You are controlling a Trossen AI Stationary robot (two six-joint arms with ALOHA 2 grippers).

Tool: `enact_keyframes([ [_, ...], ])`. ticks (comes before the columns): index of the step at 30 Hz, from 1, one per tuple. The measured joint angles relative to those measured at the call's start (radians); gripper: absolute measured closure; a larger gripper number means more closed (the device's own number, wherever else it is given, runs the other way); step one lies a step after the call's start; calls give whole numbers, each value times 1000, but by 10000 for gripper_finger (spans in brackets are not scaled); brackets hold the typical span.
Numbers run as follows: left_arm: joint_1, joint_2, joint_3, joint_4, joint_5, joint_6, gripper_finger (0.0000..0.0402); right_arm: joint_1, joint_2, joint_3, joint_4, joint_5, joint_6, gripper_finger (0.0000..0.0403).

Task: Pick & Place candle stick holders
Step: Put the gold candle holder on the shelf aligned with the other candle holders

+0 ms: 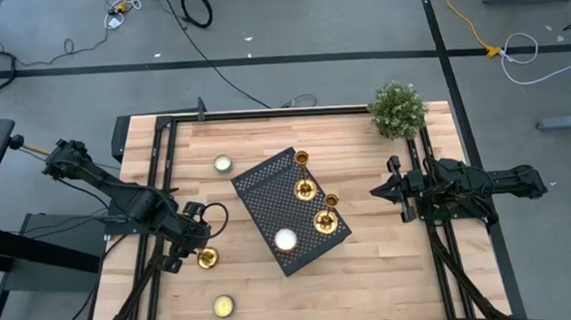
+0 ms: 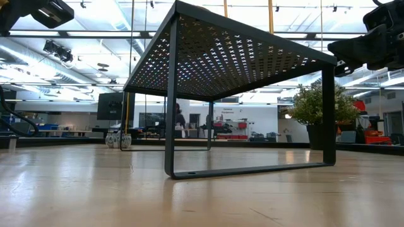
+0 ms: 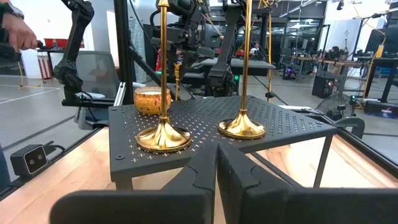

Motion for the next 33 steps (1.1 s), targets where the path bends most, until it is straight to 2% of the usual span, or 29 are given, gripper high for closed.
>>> enact_keyframes([
  [5, 0, 0, 24, -17, -8, 30, 269, 0, 0, 0, 0, 0, 0, 385],
  [13, 28, -1, 154, -142, -72, 33, 269, 0, 0, 0, 0, 0, 0, 385],
  [22, 53, -1, 319, -324, -94, -29, 269, 0, 0, 0, 0, 0, 0, 385],
  [33, 53, -1, 467, -437, -133, -89, 269, 0, 0, 0, 0, 0, 0, 385],
])
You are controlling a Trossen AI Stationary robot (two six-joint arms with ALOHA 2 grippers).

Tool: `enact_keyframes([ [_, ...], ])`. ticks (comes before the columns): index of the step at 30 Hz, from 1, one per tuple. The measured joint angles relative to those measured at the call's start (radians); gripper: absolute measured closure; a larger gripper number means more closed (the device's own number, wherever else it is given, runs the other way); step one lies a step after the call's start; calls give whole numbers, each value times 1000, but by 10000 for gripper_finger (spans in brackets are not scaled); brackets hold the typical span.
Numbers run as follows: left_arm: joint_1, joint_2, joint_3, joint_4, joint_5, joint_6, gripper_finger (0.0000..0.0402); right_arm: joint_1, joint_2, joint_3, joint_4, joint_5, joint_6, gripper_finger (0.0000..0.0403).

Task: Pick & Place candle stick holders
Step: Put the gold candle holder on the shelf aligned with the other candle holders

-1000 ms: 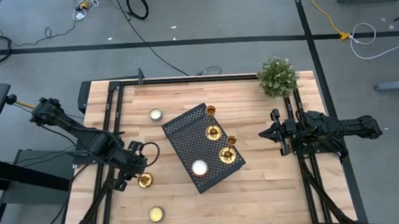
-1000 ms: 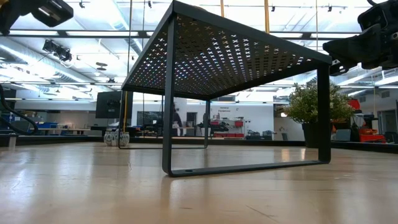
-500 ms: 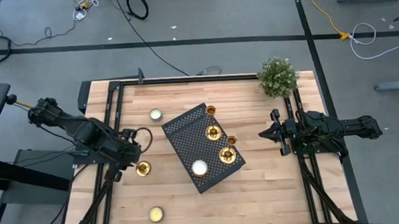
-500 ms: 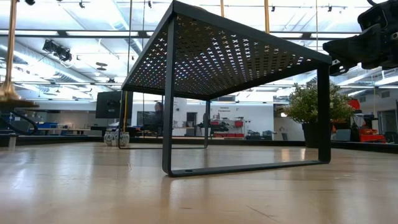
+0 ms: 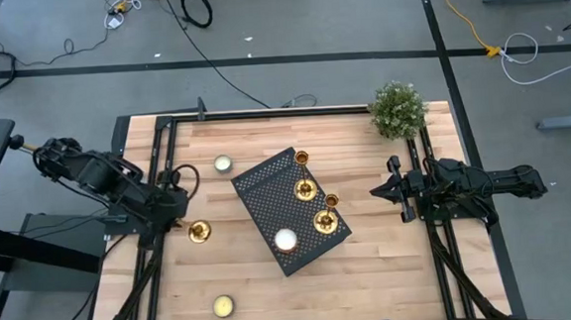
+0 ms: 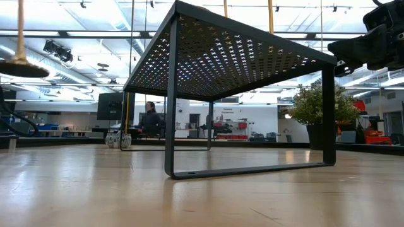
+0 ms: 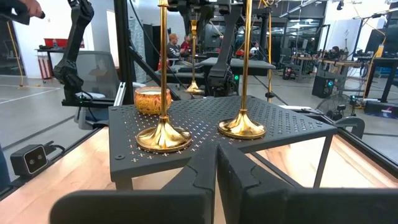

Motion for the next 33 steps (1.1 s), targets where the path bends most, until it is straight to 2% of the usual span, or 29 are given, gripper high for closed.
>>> enact_keyframes([
  [12, 0, 0, 125, -7, -88, 6, 269, 0, 0, 0, 0, 0, 0, 385],
  [24, 0, 0, 294, -7, -278, 61, 269, 0, 0, 0, 0, 0, 0, 385],
  [33, 132, 1, 321, -3, -380, 145, 269, 0, 0, 0, 0, 0, 0, 385],
])
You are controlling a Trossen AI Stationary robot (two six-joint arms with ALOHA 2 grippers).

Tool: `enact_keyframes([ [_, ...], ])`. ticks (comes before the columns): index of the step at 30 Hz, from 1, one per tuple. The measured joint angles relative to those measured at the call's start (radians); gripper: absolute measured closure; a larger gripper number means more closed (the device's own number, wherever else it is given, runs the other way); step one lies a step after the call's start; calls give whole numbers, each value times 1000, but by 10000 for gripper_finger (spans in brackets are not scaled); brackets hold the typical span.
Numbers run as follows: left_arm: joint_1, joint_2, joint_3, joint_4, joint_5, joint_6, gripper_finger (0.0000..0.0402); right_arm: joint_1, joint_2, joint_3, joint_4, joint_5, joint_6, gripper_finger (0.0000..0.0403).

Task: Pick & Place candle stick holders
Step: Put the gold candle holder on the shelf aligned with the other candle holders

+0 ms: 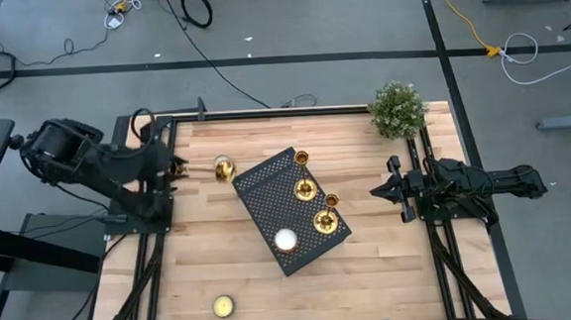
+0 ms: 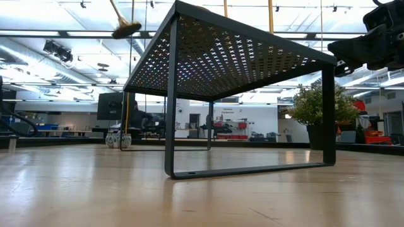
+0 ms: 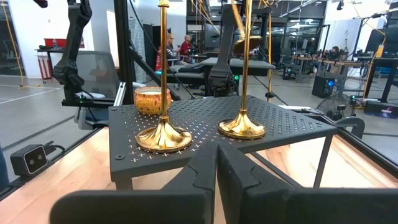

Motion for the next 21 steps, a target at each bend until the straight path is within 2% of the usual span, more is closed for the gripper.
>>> enact_keyframes([
  [3, 74, 7, 0, 14, -27, 3, 269, 0, 0, 0, 0, 0, 0, 385],
  [9, 215, 36, 0, 105, -17, 76, 269, 0, 0, 0, 0, 0, 0, 385],
  [14, 318, 89, 0, 222, 47, 172, 265, 0, 0, 0, 0, 0, 0, 385],
  [21, 426, 170, 0, 325, 188, 291, 269, 0, 0, 0, 0, 0, 0, 385],
])
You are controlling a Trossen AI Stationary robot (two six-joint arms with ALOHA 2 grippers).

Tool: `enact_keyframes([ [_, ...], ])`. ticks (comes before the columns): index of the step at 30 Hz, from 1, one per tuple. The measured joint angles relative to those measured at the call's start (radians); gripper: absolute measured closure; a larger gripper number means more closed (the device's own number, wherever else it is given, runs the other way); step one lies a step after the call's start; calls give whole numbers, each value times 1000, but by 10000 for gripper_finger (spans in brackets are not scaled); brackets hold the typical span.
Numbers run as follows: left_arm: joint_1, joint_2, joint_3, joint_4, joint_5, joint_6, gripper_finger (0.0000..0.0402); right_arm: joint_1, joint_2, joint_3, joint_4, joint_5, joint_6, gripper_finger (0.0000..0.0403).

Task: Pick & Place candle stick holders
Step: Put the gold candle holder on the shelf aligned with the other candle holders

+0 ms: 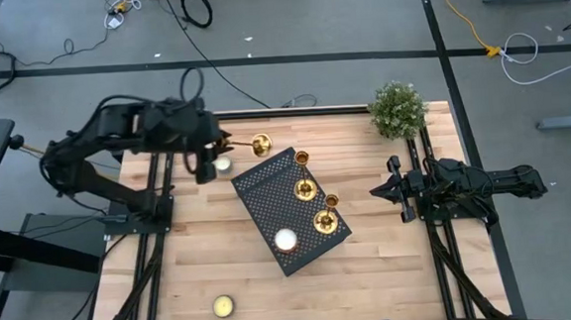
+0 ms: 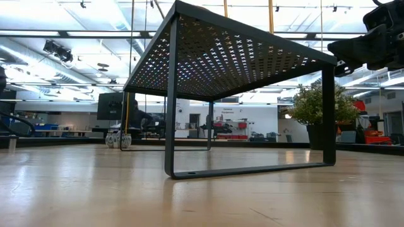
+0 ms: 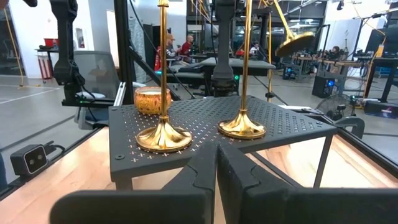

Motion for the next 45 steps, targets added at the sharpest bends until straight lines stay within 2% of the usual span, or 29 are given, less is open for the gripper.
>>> enact_keyframes([
  [7, 84, 78, 0, 45, 169, 77, 263, 0, 0, 0, 0, 0, 0, 385],
  [16, 166, 164, -1, 91, 301, 132, 265, 0, 0, 0, 0, 0, 0, 385],
  [20, 184, 178, 0, 95, 331, 148, 260, 0, 0, 0, 0, 0, 0, 385],
  [36, 217, 187, 0, 181, 338, 175, 269, 0, 0, 0, 0, 0, 0, 385],
  [41, 217, 204, 0, 268, 420, 174, 269, 0, 0, 0, 0, 0, 0, 385],
  [45, 215, 229, 0, 293, 438, 164, 259, 0, 0, 0, 0, 1, 0, 385],
])
